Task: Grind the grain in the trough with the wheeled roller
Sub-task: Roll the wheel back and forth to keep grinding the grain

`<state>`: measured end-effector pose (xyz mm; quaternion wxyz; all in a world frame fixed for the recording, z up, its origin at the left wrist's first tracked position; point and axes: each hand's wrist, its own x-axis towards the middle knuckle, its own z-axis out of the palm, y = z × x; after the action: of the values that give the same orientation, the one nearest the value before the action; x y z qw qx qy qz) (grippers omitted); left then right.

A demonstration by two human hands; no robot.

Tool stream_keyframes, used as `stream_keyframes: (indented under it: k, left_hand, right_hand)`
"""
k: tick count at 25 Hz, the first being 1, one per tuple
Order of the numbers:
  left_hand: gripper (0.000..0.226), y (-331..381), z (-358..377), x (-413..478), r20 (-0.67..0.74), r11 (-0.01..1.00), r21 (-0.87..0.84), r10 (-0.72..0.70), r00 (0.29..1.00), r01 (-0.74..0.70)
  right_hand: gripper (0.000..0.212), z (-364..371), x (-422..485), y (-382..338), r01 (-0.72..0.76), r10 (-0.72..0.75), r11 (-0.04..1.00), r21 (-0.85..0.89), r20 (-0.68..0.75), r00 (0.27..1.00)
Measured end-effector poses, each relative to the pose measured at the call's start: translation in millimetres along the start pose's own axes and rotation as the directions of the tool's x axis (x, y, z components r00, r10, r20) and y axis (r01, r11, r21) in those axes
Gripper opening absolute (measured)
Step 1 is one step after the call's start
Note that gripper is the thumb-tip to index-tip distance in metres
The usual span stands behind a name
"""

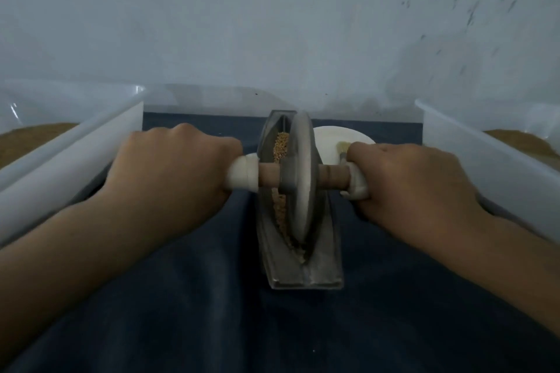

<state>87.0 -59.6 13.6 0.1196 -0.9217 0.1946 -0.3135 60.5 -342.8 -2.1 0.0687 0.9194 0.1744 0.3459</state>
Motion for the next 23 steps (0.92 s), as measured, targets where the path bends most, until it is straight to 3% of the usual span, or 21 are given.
stream_keyframes:
  k: [3, 6, 10, 13, 15, 17, 19, 23]
  left_hand:
    - [0.035, 9.1, 38.9, 30.2, -0.133, 0.996, 0.051, -0.066, 0.989, 0.074]
    - [0.030, 6.8, 67.5, 66.4, -0.212, 0.994, 0.046, -0.091, 0.973, 0.103]
    - [0.017, 4.1, 66.4, 69.6, -0.084, 0.997, -0.026, -0.081, 0.993, 0.079]
    - [0.004, -7.6, 31.7, 43.7, 0.195, 0.990, -0.128, -0.038, 0.980, 0.063]
    - [0.006, -14.1, 5.9, 18.3, 0.276, 0.986, -0.155, -0.011, 0.961, 0.056]
    - [0.019, -15.5, -7.9, -2.5, 0.159, 0.984, -0.175, -0.001, 0.987, 0.029]
    - [0.021, -17.3, -11.2, -11.6, 0.023, 0.976, -0.216, 0.021, 1.000, -0.016]
    - [0.022, -14.4, 13.6, -2.9, -0.030, 0.997, -0.074, 0.022, 0.999, -0.024]
  right_hand:
    - [0.038, 45.1, 23.7, 7.9, -0.118, 0.118, 0.990, -0.072, -0.013, 0.993]
    - [0.024, 79.6, 56.5, 15.8, -0.199, 0.196, 0.974, -0.106, -0.041, 0.980]
    - [0.013, 72.1, 61.5, 17.0, -0.152, 0.151, 0.985, -0.086, -0.010, 0.988]
    - [0.028, 35.9, 34.9, 12.6, -0.067, 0.072, 0.997, -0.048, 0.120, 0.990]
    - [0.023, 8.2, 15.1, 9.7, -0.037, 0.042, 0.999, -0.039, 0.134, 0.990]
    - [0.014, -17.0, 0.5, 5.8, -0.037, 0.036, 0.999, -0.001, 0.062, 0.997]
    - [0.028, -28.1, -3.9, 3.5, -0.017, 0.015, 0.999, 0.044, 0.042, 0.999]
    - [0.032, -12.8, 0.9, 5.0, -0.014, 0.014, 1.000, -0.004, 0.085, 0.996]
